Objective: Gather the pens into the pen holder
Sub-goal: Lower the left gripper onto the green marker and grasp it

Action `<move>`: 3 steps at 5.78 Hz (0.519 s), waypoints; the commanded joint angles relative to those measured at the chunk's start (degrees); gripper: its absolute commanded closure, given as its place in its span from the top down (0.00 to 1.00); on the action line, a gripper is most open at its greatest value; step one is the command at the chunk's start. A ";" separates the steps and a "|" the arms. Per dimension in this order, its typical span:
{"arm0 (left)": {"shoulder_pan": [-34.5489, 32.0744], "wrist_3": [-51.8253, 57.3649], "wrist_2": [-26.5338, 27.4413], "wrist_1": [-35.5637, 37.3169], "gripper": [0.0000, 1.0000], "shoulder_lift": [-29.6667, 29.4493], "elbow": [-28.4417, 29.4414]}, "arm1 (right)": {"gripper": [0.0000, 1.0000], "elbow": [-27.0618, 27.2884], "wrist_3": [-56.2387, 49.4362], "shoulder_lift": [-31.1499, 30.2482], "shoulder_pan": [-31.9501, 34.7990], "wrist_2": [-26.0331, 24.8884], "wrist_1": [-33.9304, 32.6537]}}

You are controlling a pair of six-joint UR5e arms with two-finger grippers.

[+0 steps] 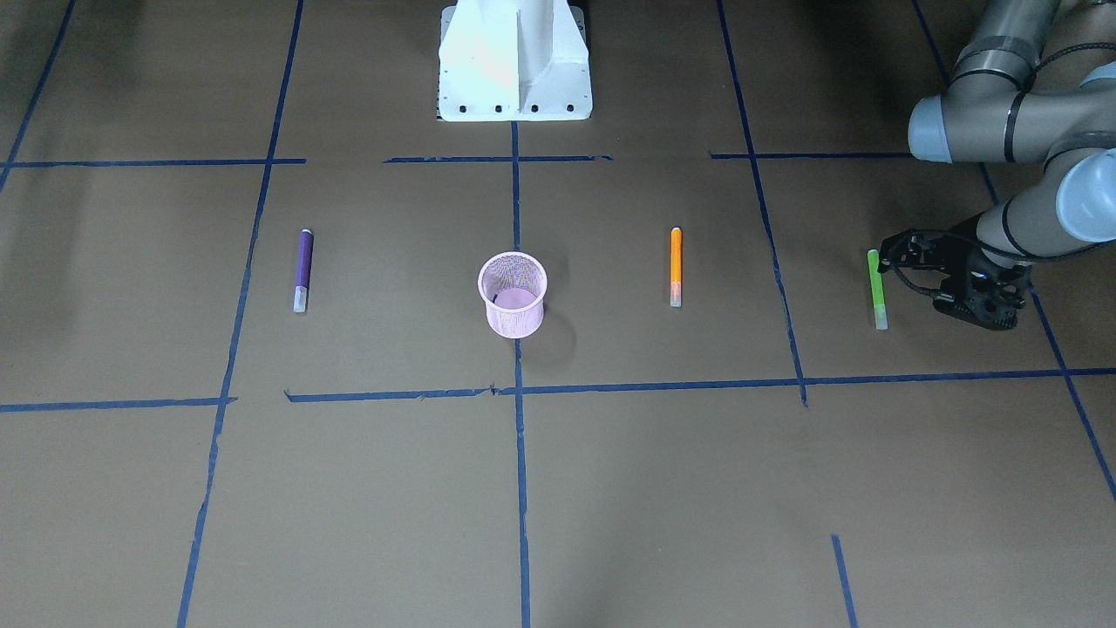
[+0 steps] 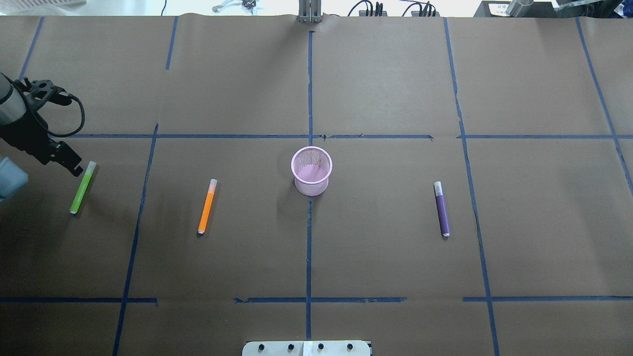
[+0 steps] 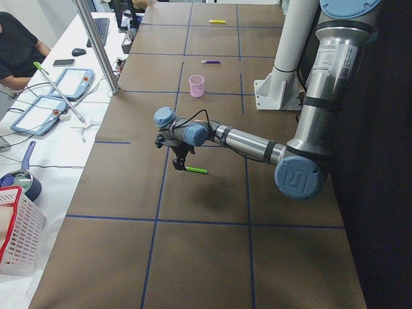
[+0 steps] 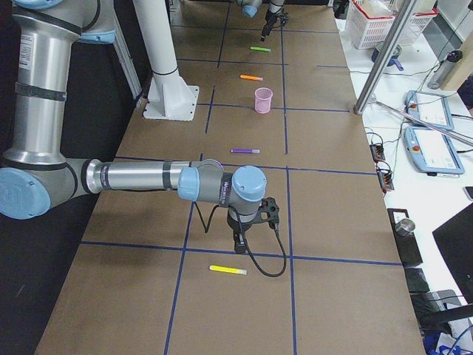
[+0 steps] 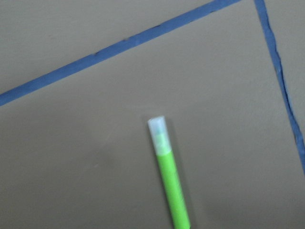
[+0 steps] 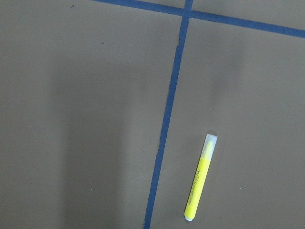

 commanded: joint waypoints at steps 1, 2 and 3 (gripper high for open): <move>1.06 -0.80 0.02 0.01 1.00 -2.64 5.09 | 1.00 0.07 0.11 0.20 -0.08 0.07 0.00; 2.37 -3.93 0.02 0.01 0.99 -2.65 5.45 | 1.00 0.07 0.11 0.20 -0.17 0.15 0.00; 4.04 -4.66 0.10 0.01 0.97 -2.65 5.45 | 1.00 -0.11 0.11 0.20 -0.17 0.15 0.00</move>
